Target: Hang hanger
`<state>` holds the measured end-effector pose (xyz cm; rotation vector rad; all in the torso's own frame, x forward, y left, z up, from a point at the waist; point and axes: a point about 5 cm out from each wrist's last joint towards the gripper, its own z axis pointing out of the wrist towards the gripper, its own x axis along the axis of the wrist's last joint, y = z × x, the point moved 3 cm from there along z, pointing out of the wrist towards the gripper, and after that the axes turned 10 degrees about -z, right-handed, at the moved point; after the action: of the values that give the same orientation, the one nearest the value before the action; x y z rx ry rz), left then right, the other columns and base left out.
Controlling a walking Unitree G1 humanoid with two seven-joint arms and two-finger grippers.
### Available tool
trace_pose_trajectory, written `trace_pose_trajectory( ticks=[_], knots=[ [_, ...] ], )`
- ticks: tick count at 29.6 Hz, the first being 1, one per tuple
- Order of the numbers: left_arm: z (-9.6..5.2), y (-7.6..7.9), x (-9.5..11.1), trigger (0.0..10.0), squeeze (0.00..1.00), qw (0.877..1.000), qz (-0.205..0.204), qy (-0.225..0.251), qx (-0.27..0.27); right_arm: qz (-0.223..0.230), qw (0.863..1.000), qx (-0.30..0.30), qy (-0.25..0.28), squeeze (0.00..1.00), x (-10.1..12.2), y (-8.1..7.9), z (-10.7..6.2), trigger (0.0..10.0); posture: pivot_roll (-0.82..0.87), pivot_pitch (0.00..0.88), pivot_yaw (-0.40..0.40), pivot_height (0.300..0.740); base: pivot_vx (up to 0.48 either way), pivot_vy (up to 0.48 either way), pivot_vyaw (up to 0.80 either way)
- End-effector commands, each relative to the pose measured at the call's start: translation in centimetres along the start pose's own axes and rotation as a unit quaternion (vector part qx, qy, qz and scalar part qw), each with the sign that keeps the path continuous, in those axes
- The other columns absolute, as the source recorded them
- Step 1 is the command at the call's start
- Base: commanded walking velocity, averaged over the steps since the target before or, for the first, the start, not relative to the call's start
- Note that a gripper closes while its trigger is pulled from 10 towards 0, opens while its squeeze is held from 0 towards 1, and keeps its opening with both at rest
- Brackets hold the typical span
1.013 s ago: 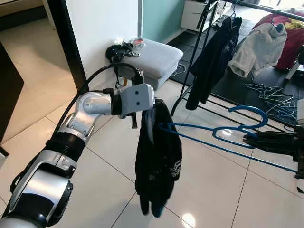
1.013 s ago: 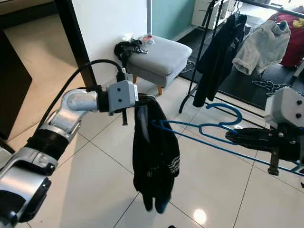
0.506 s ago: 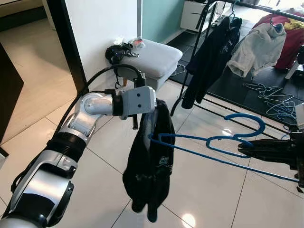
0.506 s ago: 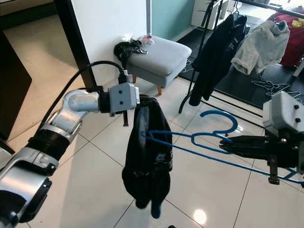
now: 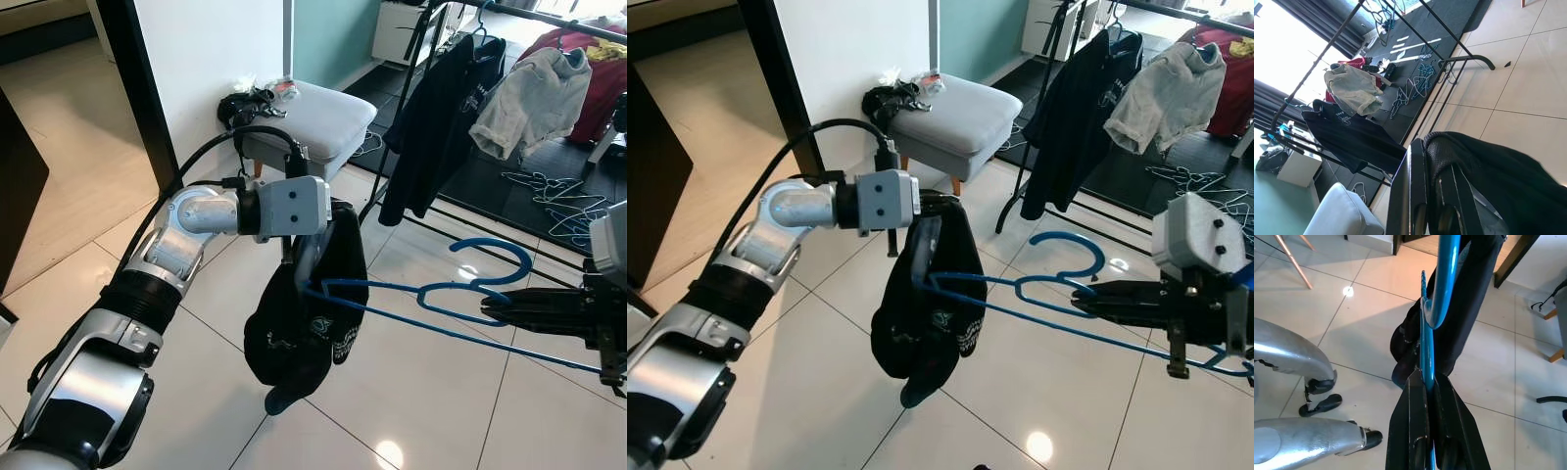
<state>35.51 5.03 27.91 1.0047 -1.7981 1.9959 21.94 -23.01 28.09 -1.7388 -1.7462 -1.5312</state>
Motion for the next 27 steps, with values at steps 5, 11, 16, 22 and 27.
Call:
trace_pose_trajectory(
  ticks=[5, 11, 16, 22, 27],
  knots=[
    [0.5, -0.3, 1.4, 10.0, 0.0, 1.0, 0.022, 0.02, -0.007, -0.014, 1.0, -0.007, -0.021, 0.0, -0.1, 0.3, -0.1, 10.0, -0.06, 0.134, 0.001, 0.74, 0.0, 0.0, 0.0],
    [0.7, -0.2, 2.6, 10.0, 0.0, 0.999, 0.04, 0.032, -0.012, -0.011, 1.0, -0.013, -0.018, 0.0, -0.2, 0.2, 0.5, 10.0, -0.06, 0.135, 0.003, 0.74, 0.0, 0.0, 0.0],
    [0.8, -0.3, 3.5, 10.0, 0.0, 0.998, 0.039, 0.046, -0.011, -0.009, 1.0, -0.016, -0.015, 0.0, -0.2, 0.1, 0.7, 10.0, -0.06, 0.135, 0.004, 0.74, 0.0, 0.0, 0.0],
    [1.1, -0.2, 4.4, 10.0, 0.0, 0.997, 0.003, 0.075, -0.007, -0.007, 1.0, -0.028, -0.001, 0.0, -0.1, 0.1, 1.3, 10.0, -0.06, 0.137, 0.006, 0.74, 0.0, 0.0, 0.0],
    [1.4, -0.5, 4.5, 10.0, 0.0, 0.992, -0.077, 0.095, 0.009, -0.014, 0.999, -0.039, 0.008, 0.0, 0.1, 0.2, 2.2, 10.0, -0.06, 0.139, 0.008, 0.74, 0.0, 0.0, 0.0]
  ],
)
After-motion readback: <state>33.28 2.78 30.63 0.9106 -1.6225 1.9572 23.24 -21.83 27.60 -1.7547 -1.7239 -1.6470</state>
